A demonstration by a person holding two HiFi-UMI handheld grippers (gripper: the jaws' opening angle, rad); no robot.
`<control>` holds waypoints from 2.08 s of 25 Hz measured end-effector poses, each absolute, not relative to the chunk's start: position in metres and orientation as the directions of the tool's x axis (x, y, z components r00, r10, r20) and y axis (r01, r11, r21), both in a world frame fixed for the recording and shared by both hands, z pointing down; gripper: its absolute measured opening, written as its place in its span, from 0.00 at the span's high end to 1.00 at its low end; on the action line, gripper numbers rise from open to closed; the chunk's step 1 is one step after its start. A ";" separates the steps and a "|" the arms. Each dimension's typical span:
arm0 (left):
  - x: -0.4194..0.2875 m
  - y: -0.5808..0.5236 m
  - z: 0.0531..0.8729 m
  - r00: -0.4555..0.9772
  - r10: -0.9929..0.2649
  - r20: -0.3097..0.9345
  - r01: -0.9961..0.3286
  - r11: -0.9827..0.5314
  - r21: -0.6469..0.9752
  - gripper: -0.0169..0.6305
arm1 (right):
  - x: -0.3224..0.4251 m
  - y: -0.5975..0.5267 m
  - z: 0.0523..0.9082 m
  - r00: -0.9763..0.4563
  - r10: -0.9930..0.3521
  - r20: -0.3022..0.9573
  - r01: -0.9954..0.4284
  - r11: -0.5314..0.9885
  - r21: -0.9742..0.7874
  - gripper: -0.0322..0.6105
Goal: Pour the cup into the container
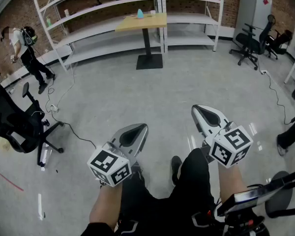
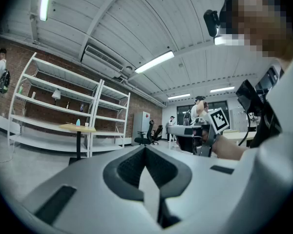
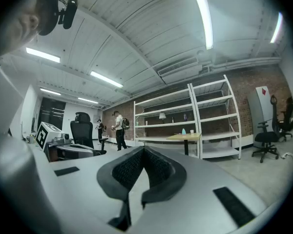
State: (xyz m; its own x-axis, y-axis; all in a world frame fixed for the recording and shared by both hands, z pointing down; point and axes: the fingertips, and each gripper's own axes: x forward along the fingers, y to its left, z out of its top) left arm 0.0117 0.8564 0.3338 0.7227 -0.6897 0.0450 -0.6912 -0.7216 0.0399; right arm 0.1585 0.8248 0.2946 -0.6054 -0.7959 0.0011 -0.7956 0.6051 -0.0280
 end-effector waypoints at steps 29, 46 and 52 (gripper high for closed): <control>0.006 0.843 0.343 0.722 -0.689 0.062 -0.692 -0.720 0.054 0.98 | 0.152 0.814 0.302 -0.613 -0.790 0.009 -0.789 0.612 -0.050 0.95; 0.005 0.709 0.386 0.719 -0.680 0.143 -0.695 -0.704 0.144 0.98 | 0.144 0.672 0.340 -0.649 -0.759 0.052 -0.760 0.643 -0.096 0.95; -0.004 0.660 0.364 0.731 -0.673 0.110 -0.682 -0.725 0.099 0.98 | 0.131 0.622 0.315 -0.647 -0.762 0.020 -0.761 0.645 -0.071 0.95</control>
State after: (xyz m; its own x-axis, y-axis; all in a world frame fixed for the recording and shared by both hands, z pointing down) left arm -0.0040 0.6598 0.3638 0.7312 -0.6732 0.1104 -0.6820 -0.7246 0.0990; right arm 0.1314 0.6219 0.3150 -0.6471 -0.7621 0.0198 -0.7613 0.6445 -0.0713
